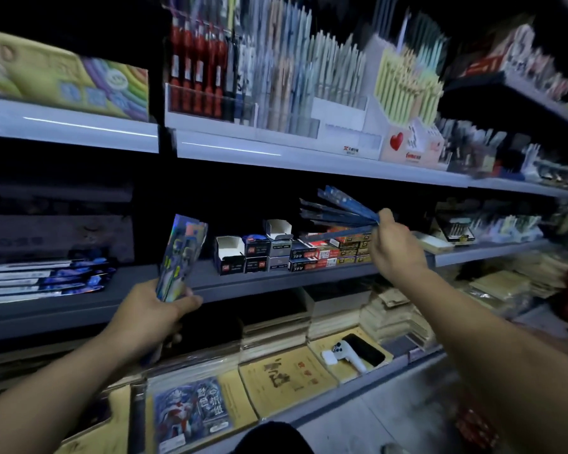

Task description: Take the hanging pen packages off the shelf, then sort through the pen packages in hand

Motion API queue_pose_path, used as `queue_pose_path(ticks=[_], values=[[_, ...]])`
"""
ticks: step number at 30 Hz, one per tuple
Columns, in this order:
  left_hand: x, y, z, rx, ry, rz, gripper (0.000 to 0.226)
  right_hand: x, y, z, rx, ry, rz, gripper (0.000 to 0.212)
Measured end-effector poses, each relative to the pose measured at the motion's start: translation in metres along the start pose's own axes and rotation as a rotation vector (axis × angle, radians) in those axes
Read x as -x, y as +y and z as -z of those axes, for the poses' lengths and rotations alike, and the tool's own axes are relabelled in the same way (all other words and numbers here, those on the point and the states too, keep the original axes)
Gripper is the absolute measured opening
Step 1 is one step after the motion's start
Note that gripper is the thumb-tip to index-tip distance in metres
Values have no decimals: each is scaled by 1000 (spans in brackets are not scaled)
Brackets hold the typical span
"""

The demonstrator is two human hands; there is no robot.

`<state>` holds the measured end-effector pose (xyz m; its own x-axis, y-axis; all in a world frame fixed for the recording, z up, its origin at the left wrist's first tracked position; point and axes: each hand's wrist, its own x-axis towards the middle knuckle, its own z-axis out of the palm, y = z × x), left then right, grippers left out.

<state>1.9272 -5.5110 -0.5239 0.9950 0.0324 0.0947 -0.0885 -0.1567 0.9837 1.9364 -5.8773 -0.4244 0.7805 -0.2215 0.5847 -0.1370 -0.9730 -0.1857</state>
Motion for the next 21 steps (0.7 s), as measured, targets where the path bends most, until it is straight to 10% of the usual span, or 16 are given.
queue_pose_path(ticks=[9, 13, 21], values=[[36, 17, 42, 515, -271, 313, 17, 71, -132, 29, -183, -117, 886, 49], [45, 5, 80, 415, -426, 364, 41, 96, -189, -1, -105, -5, 1375, 26], [47, -55, 129, 359, -370, 449, 76, 106, -272, -59, -150, 102, 1560, 15]])
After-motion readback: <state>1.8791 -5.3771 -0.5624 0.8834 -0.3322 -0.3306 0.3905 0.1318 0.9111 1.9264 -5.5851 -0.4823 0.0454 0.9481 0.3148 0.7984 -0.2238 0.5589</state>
